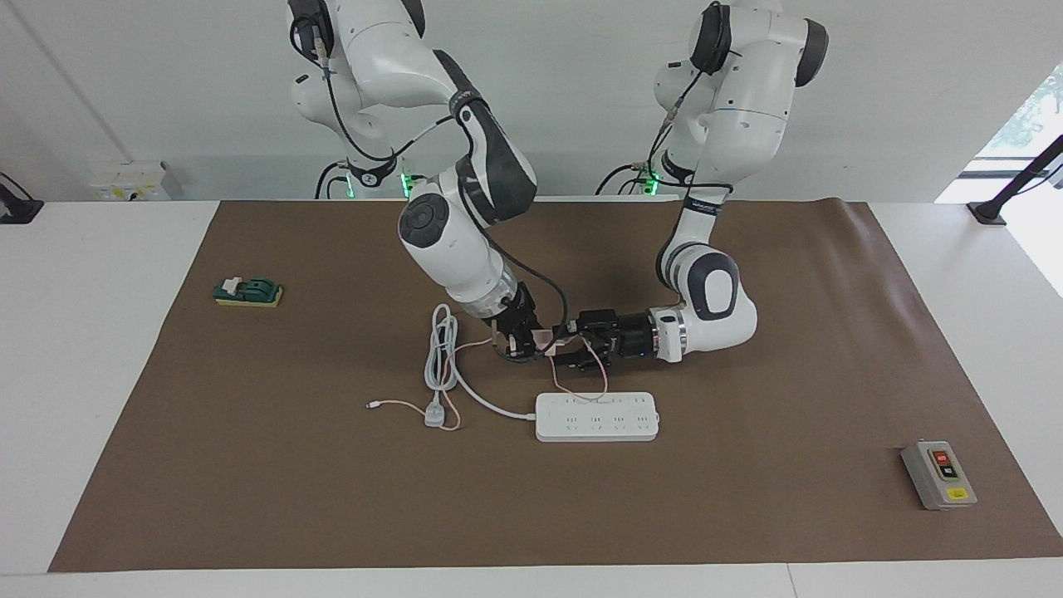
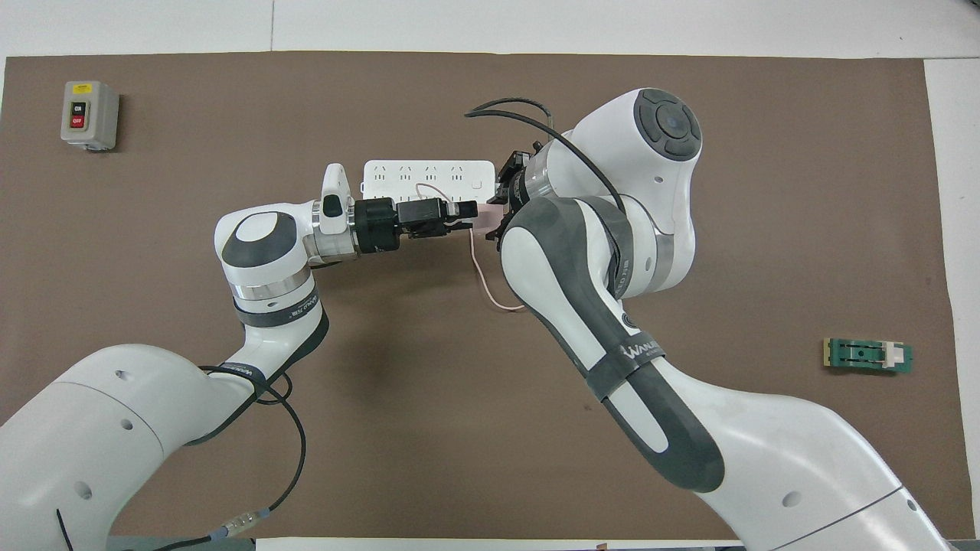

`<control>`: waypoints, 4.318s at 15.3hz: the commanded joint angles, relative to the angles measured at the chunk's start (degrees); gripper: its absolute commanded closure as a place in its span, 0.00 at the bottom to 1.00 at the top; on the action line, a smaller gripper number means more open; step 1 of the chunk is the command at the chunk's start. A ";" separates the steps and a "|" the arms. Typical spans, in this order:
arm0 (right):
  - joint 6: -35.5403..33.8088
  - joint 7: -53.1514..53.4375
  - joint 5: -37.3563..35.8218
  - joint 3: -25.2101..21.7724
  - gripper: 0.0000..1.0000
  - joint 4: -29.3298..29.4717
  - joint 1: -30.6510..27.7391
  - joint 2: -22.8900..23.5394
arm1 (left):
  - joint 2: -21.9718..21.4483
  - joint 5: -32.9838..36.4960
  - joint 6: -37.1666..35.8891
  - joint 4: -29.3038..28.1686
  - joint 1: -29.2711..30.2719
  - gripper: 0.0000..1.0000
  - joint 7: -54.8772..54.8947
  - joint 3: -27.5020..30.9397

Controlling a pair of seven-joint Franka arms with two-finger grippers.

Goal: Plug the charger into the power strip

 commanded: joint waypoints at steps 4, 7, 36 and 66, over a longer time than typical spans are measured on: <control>-1.44 1.91 -0.75 0.21 1.00 0.74 -0.32 -0.30 | 0.99 -0.81 -4.52 1.33 0.09 0.00 0.94 0.33; -1.35 1.91 -0.84 0.21 1.00 0.74 -0.23 -0.30 | 1.07 -0.72 -4.43 1.42 0.09 0.00 0.94 0.33; -0.82 1.91 -0.92 -0.06 1.00 0.12 -0.15 -0.30 | 3.53 0.42 -5.13 3.79 0.01 0.57 1.55 0.68; -25.50 -50.26 -22.35 -0.67 0.00 -0.05 -14.73 -13.92 | -16.50 41.96 -16.62 11.15 3.35 1.00 -39.46 17.01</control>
